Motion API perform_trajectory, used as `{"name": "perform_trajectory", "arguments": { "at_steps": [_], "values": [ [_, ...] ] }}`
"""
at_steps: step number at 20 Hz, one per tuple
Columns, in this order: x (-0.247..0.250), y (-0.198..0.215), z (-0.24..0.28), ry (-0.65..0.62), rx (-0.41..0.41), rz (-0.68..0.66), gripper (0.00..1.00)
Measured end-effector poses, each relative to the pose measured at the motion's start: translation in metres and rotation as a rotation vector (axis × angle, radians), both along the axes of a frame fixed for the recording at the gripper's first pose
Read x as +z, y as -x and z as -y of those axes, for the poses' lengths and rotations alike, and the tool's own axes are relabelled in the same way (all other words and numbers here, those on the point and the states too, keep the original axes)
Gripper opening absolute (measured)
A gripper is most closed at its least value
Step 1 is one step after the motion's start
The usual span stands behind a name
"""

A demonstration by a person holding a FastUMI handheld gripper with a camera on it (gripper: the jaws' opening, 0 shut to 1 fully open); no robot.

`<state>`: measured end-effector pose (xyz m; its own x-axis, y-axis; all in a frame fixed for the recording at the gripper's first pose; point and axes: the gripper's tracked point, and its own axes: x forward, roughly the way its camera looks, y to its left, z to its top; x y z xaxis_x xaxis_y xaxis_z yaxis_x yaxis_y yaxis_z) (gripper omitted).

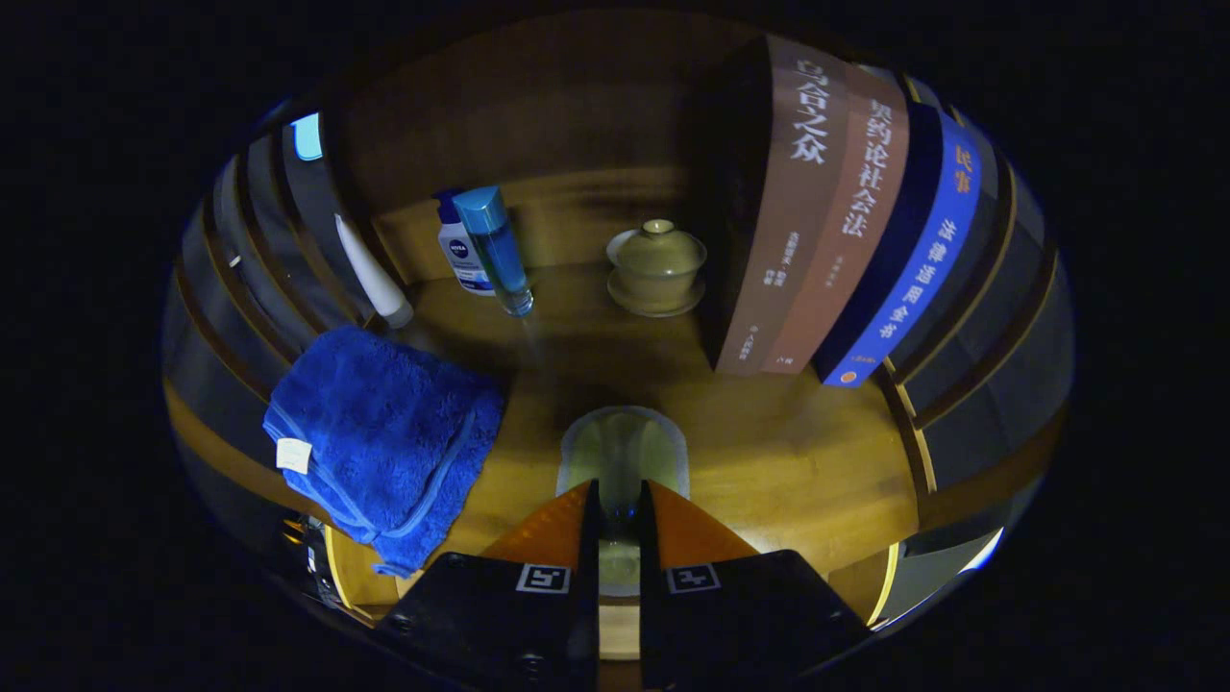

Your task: Pull open the drawer, take out the items inside it, and place them on the countertop above the cabinet.

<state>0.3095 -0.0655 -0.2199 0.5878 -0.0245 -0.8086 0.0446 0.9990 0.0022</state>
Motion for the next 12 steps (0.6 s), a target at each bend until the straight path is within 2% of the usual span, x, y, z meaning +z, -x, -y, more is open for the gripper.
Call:
{"name": "perform_trajectory", "arguments": {
  "at_steps": [3,5,6,8,11,12],
  "values": [
    [0.0,-0.005,0.0,0.008,-0.014,0.007,0.23],
    [-0.001,-0.003,-0.005,-0.01,-0.018,0.013,0.27],
    [-0.001,-0.001,-0.007,-0.018,-0.009,0.017,0.32],
    [0.003,0.002,-0.014,-0.024,0.021,0.042,0.54],
    [0.027,0.003,-0.015,0.012,0.052,0.13,1.0],
    [0.029,0.008,-0.017,0.018,0.052,0.172,0.99]
  ]
}}
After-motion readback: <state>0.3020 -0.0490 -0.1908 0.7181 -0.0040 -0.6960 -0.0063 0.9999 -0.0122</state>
